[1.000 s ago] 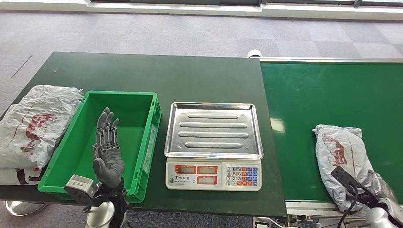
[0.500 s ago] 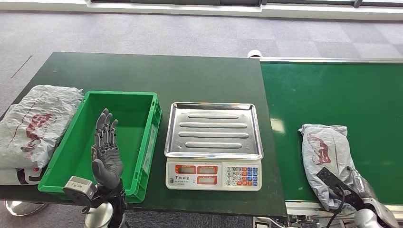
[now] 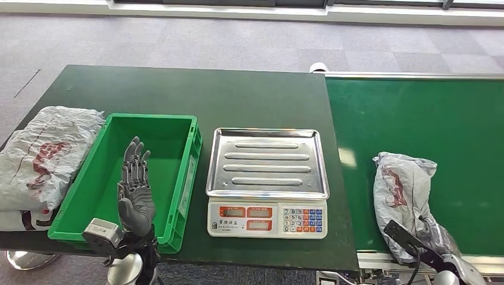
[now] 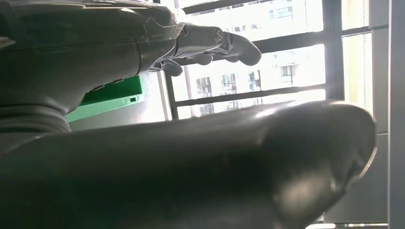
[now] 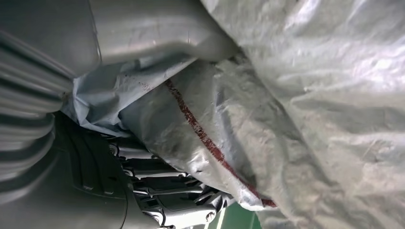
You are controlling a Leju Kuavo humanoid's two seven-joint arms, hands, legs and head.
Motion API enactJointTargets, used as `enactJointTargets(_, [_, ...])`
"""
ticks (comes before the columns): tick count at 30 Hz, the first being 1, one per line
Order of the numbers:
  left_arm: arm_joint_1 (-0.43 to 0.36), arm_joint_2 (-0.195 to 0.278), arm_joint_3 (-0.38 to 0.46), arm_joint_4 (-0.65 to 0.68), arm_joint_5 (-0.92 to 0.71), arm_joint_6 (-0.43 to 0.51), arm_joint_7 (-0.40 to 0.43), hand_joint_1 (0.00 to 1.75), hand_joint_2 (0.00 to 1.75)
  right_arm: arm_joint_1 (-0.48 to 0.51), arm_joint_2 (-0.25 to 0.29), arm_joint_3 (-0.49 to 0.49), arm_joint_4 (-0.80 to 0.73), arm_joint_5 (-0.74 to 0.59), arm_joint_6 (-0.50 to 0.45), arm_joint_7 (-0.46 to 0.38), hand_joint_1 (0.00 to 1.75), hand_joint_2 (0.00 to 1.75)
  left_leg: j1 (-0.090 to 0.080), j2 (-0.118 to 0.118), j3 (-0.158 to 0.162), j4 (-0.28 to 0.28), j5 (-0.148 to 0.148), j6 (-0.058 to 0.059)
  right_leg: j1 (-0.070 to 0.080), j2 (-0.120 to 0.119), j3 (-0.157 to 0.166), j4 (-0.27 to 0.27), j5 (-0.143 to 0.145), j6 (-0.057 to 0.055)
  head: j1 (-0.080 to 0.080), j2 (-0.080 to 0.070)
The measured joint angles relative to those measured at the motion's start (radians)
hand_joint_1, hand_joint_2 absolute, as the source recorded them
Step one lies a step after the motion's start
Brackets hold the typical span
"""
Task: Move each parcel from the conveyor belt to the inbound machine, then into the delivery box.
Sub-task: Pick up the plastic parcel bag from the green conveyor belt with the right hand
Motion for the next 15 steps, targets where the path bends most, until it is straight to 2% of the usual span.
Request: enactJointTargets(15, [0.035,-0.003,0.0,-0.04,-0.024,-0.016,0.014,0.0,0.0,0.089,0.033,0.076,-0.161,0.015,0.022,0.037,1.75,1.75,0.0,0.001,0.001,0.0,0.0,-0.001,0.0,0.001,0.0,0.0,0.0,0.0,0.0,0.0])
